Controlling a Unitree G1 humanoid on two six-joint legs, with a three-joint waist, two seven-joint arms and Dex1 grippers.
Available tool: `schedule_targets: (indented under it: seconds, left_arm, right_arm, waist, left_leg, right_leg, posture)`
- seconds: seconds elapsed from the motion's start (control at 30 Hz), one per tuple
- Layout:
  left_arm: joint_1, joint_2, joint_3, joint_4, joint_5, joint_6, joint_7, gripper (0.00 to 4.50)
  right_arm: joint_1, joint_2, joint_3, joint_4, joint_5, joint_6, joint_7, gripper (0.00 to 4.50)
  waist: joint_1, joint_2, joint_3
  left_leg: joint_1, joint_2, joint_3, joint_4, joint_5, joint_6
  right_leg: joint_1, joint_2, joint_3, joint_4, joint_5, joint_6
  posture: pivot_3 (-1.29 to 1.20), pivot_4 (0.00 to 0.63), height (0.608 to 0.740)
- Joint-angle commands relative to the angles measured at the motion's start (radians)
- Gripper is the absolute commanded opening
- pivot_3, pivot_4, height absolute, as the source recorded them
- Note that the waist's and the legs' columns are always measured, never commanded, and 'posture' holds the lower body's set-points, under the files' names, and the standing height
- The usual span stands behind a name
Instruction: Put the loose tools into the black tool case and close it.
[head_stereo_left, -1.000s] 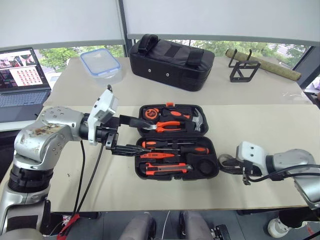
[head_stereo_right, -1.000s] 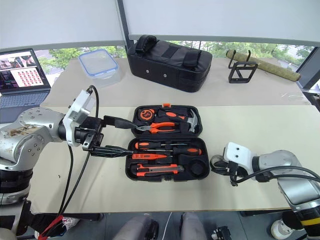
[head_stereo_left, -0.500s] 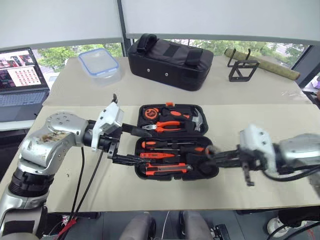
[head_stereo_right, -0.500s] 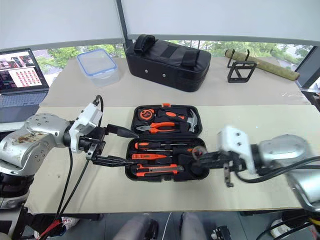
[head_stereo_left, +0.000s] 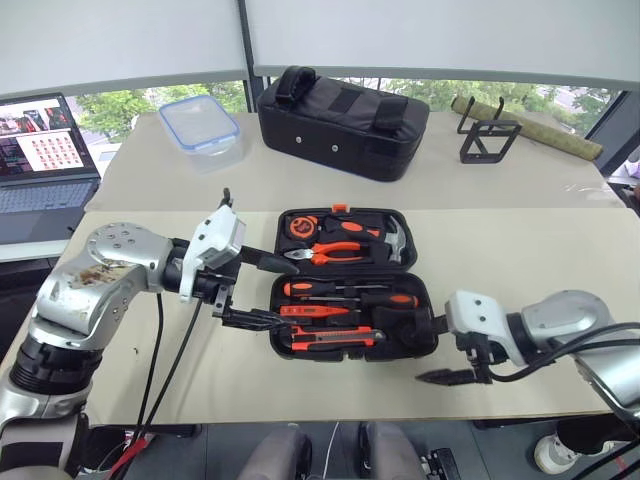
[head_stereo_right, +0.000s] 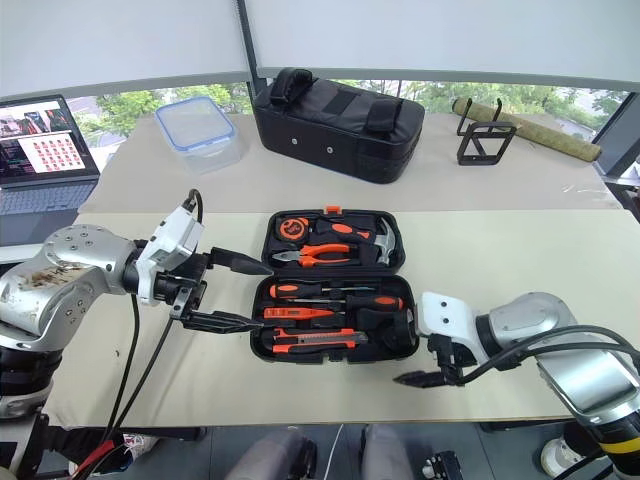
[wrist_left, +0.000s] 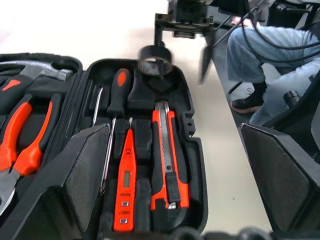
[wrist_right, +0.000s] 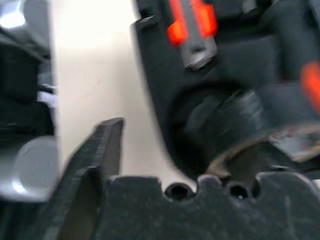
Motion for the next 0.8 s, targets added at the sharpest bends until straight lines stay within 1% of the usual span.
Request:
schedule_targets:
  seconds: [0.03, 0.2, 0.33, 0.43, 0.5, 0.6, 0.67, 0.7, 0.73, 0.77, 0.8]
  left_arm:
    - [-0.007, 0.012, 0.021, -0.007, -0.001, -0.018, 0.005, 4.50]
    - [-0.025, 0.004, 0.012, 0.005, 0.005, -0.019, 0.004, 4.50]
    - [-0.034, -0.003, 0.005, 0.014, 0.013, -0.025, 0.003, 4.50]
    - [-0.031, -0.005, 0.003, 0.024, 0.024, -0.033, 0.006, 4.50]
    - [-0.018, -0.002, 0.002, 0.048, 0.051, -0.030, 0.033, 4.50]
    - [-0.003, -0.010, 0.006, 0.109, 0.114, -0.052, 0.099, 4.50]
    - [0.013, -0.018, 0.015, 0.190, 0.171, -0.082, 0.164, 3.98]
    - [0.025, -0.018, 0.016, 0.231, 0.207, -0.104, 0.197, 3.83]
    - [0.032, -0.019, 0.016, 0.259, 0.231, -0.121, 0.218, 3.35]
    - [0.047, -0.016, 0.009, 0.282, 0.256, -0.145, 0.228, 3.04]
    - [0.060, -0.015, 0.000, 0.301, 0.277, -0.163, 0.234, 2.63]
  right_arm:
    - [-0.002, -0.014, -0.050, -0.025, -0.001, -0.041, 0.011, 4.11]
    - [-0.001, -0.010, -0.076, -0.035, 0.013, -0.033, 0.004, 4.11]
    - [-0.004, -0.023, -0.131, -0.059, 0.062, -0.008, 0.021, 4.11]
    - [-0.032, -0.008, -0.203, -0.045, 0.151, 0.056, 0.015, 4.11]
    - [-0.077, 0.013, -0.262, 0.008, 0.208, 0.113, -0.019, 4.11]
    - [-0.136, 0.048, -0.309, 0.092, 0.238, 0.173, -0.086, 3.37]
    - [-0.177, 0.069, -0.324, 0.192, 0.222, 0.189, -0.133, 2.75]
    - [-0.190, 0.076, -0.320, 0.242, 0.199, 0.186, -0.152, 2.43]
    - [-0.199, 0.080, -0.316, 0.275, 0.184, 0.183, -0.163, 1.99]
    - [-0.199, 0.084, -0.295, 0.308, 0.149, 0.151, -0.168, 1.69]
    - [-0.198, 0.088, -0.272, 0.336, 0.120, 0.124, -0.170, 1.35]
  waist:
    - [0.000, 0.000, 0.000]
    - [0.001, 0.000, 0.000]
    - [0.001, 0.000, 0.000]
    - [0.001, 0.000, 0.000]
    - [0.000, 0.000, 0.000]
    - [0.000, 0.000, 0.000]
    - [0.000, 0.000, 0.000]
    - [0.000, 0.000, 0.000]
    - [0.000, 0.000, 0.000]
    - [0.000, 0.000, 0.000]
    - [0.000, 0.000, 0.000]
  left_leg:
    - [0.000, 0.000, 0.000, 0.000, 0.000, 0.000]
    - [0.000, 0.000, 0.000, 0.000, 0.000, 0.000]
    - [0.000, 0.000, 0.000, 0.000, 0.000, 0.000]
    - [0.000, 0.000, 0.000, 0.000, 0.000, 0.000]
    - [0.000, 0.000, 0.000, 0.000, 0.000, 0.000]
    - [0.000, 0.000, 0.000, 0.000, 0.000, 0.000]
    - [0.000, 0.000, 0.000, 0.000, 0.000, 0.000]
    - [0.000, 0.000, 0.000, 0.000, 0.000, 0.000]
    - [0.000, 0.000, 0.000, 0.000, 0.000, 0.000]
    - [0.000, 0.000, 0.000, 0.000, 0.000, 0.000]
    - [0.000, 0.000, 0.000, -0.001, 0.000, 0.000]
  right_leg:
    - [0.000, 0.000, 0.000, 0.000, 0.000, 0.000]
    - [0.000, 0.000, 0.000, 0.000, 0.000, 0.000]
    - [0.000, 0.000, 0.000, 0.000, 0.000, 0.000]
    - [0.000, 0.000, 0.000, 0.000, 0.000, 0.000]
    - [0.000, 0.000, 0.000, 0.000, 0.000, 0.000]
    - [0.001, 0.000, 0.001, -0.001, 0.000, 0.000]
    - [0.000, 0.000, 0.001, 0.000, 0.000, 0.000]
    - [0.000, 0.000, 0.001, 0.000, 0.000, 0.000]
    - [0.000, 0.000, 0.000, 0.000, 0.000, 0.000]
    - [0.000, 0.000, 0.000, 0.000, 0.000, 0.000]
    - [0.000, 0.000, 0.000, 0.000, 0.000, 0.000]
  posture:
    - [0.00, 0.150, 0.715]
    - [0.00, 0.150, 0.715]
    - [0.00, 0.150, 0.715]
    - [0.00, 0.150, 0.715]
    - [0.00, 0.150, 0.715]
    - [0.00, 0.150, 0.715]
    - [0.00, 0.150, 0.715]
    - [0.00, 0.150, 0.715]
    - [0.00, 0.150, 0.715]
    - [0.00, 0.150, 0.715]
    - [0.00, 0.150, 0.715]
